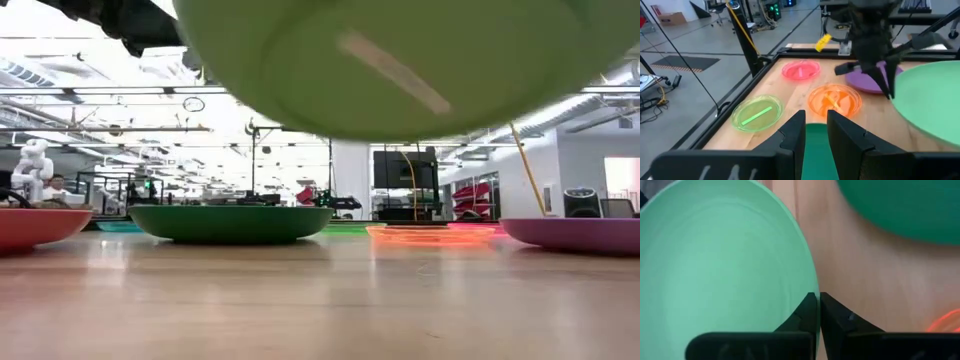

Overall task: Stack plastic plates
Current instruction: Stack the light green plate on top of the dark green plate

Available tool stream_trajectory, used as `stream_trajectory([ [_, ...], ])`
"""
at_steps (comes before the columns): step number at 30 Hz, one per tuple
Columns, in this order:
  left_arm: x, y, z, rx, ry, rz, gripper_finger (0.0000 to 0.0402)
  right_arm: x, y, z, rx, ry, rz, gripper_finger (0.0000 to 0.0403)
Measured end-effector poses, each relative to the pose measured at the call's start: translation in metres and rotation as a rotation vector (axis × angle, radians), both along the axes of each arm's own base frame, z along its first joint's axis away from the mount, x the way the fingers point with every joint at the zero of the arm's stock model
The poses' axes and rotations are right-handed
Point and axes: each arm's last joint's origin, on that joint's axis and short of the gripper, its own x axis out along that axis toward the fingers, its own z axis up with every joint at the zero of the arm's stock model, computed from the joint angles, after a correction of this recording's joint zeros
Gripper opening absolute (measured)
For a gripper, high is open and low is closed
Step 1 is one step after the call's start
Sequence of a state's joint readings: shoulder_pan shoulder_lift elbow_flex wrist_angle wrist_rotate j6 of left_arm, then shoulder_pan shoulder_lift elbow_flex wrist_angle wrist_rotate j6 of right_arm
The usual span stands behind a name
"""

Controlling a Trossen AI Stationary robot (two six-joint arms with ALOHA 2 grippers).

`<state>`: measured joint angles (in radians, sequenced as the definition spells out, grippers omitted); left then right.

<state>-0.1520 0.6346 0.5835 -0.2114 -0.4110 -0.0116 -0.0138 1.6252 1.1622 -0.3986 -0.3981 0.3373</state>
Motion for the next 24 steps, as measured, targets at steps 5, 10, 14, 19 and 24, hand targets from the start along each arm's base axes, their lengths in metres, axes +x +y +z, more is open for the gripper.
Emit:
stream_trajectory([
  [5,0.001,0.0,0.005,0.009,-0.047,-0.004,0.0088,-0.002,-0.029,0.013,-0.036,-0.048,-0.094,0.0003],
  [10,0.002,0.0,0.009,0.011,-0.088,-0.005,0.0088,0.004,-0.061,0.013,-0.099,-0.07,-0.197,0.0002],
  [14,0.002,0.0,0.011,0.026,-0.105,-0.008,0.0088,0.016,-0.088,0.008,-0.102,-0.078,-0.266,0.0002],
  [19,0.003,0.0,0.014,0.057,-0.129,-0.013,0.0088,0.043,-0.121,0.005,-0.122,-0.115,-0.341,0.0002],
  [24,0.003,0.0,0.014,0.061,-0.131,-0.013,0.0088,0.073,-0.148,-0.003,-0.149,-0.101,-0.362,0.0002],
])
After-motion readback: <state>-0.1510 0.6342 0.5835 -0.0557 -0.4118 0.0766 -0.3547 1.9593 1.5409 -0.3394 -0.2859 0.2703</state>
